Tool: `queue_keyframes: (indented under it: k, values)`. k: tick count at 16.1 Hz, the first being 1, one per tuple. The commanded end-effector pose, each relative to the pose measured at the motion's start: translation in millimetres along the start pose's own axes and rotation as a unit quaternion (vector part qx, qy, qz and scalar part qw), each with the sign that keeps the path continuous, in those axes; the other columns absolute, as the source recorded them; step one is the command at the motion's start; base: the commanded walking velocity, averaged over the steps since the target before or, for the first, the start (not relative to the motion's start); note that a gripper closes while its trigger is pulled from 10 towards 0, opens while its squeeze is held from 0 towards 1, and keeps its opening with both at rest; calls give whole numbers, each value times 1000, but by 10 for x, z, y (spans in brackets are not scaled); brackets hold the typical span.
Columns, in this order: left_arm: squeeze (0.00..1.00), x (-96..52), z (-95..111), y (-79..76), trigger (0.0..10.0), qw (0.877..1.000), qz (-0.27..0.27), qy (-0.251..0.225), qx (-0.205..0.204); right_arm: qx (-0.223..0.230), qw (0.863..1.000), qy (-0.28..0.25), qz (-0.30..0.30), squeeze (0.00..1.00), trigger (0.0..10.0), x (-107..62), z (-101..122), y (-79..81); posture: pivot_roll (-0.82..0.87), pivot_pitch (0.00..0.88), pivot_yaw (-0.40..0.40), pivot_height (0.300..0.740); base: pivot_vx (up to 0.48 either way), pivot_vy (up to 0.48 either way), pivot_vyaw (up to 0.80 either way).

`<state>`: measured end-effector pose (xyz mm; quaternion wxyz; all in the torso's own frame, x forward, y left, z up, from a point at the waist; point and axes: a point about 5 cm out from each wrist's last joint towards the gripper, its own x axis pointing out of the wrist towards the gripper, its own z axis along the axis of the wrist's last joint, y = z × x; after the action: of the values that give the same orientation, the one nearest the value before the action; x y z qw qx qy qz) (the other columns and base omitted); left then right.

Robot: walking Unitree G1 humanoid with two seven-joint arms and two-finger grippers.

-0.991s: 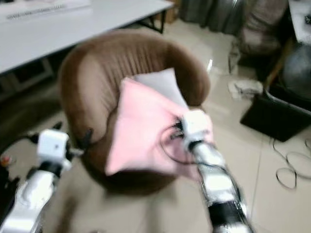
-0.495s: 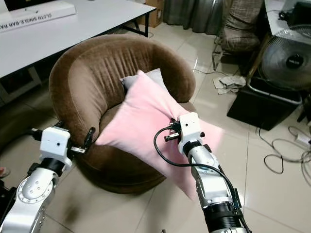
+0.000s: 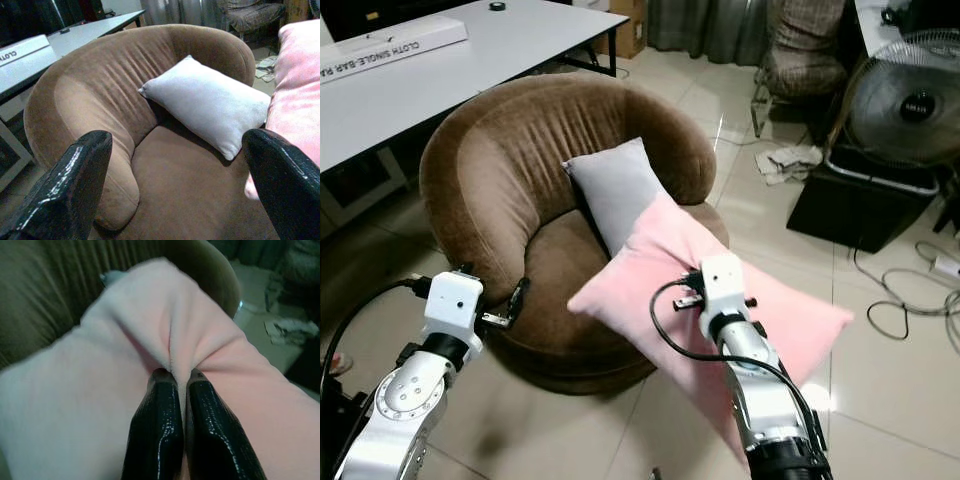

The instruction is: Move the pillow to the sofa from floor

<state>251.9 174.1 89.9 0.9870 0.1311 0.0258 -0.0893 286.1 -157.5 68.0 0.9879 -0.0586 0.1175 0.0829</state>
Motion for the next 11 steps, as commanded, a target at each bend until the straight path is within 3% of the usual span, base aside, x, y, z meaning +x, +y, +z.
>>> queue_keyframes:
  k: [1,5,11]
  values:
    - [0,35,0,-6,10000,1000,-7,0,8,-3,1000,-28,-14,0,10000,-26,135,-59,-5,0,45,740,0,0,0]
    - [0,14,-69,-39,10000,1000,-5,16,8,2,1000,-13,-21,0,10000,-107,55,-81,-12,0,40,740,0,0,0]
    - [0,-234,-245,19,10000,998,32,49,0,2,1000,17,-8,0,10000,-109,-71,-19,45,0,-11,740,0,0,0]
